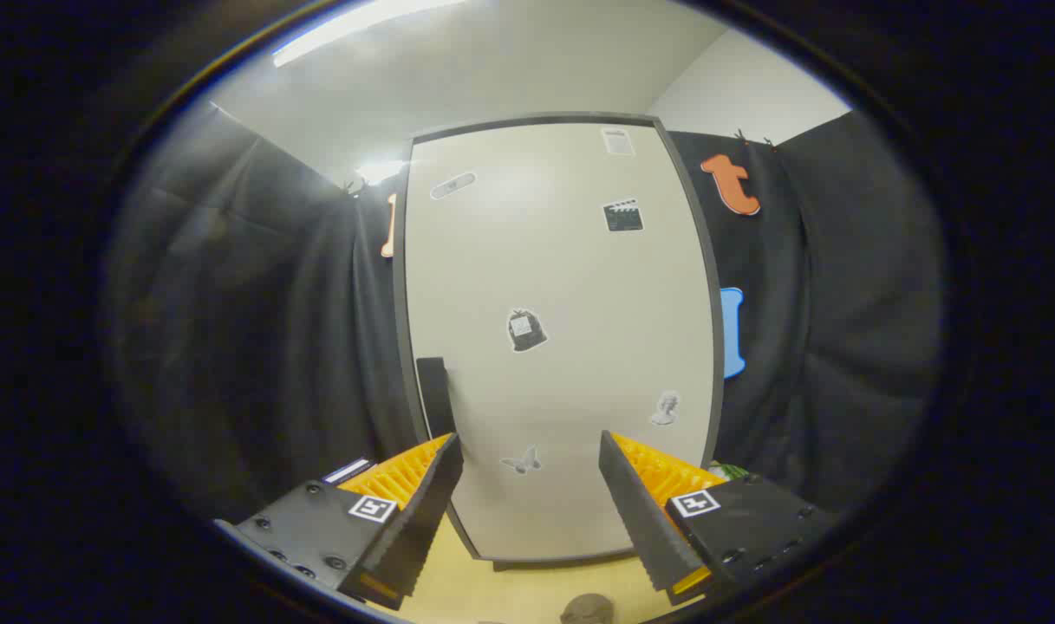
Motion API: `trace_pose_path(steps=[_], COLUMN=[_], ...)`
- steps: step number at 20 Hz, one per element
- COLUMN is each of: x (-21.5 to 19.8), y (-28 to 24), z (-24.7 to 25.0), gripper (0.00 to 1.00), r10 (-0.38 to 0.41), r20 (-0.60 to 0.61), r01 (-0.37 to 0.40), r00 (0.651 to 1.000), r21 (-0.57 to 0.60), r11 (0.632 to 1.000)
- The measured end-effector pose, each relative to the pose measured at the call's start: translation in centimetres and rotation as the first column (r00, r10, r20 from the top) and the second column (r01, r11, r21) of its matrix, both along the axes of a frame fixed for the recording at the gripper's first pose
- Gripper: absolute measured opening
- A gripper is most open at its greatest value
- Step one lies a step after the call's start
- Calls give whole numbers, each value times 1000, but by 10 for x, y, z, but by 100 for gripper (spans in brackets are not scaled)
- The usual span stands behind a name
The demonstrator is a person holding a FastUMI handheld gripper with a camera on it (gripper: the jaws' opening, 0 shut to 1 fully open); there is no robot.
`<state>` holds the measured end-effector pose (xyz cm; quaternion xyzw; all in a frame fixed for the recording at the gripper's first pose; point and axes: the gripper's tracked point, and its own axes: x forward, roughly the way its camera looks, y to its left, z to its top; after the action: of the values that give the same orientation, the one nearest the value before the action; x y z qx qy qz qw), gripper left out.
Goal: Open the shoe cabinet door, grab the shoes and put them into the shoe cabinet, then close the shoe cabinet door.
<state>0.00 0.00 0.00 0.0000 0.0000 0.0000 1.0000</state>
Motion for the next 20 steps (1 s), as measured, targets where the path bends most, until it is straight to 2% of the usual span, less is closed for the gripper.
trace_pose_path(steps=[11, 20], x=[15, 61], y=[23, 67], z=[-1, -18], gripper=[98, 99], r10=[4, 46], r20=[-1, -26], r01=[-4, -46], r00=[1000, 999], r21=[-12, 7], r11=[1000, 999])
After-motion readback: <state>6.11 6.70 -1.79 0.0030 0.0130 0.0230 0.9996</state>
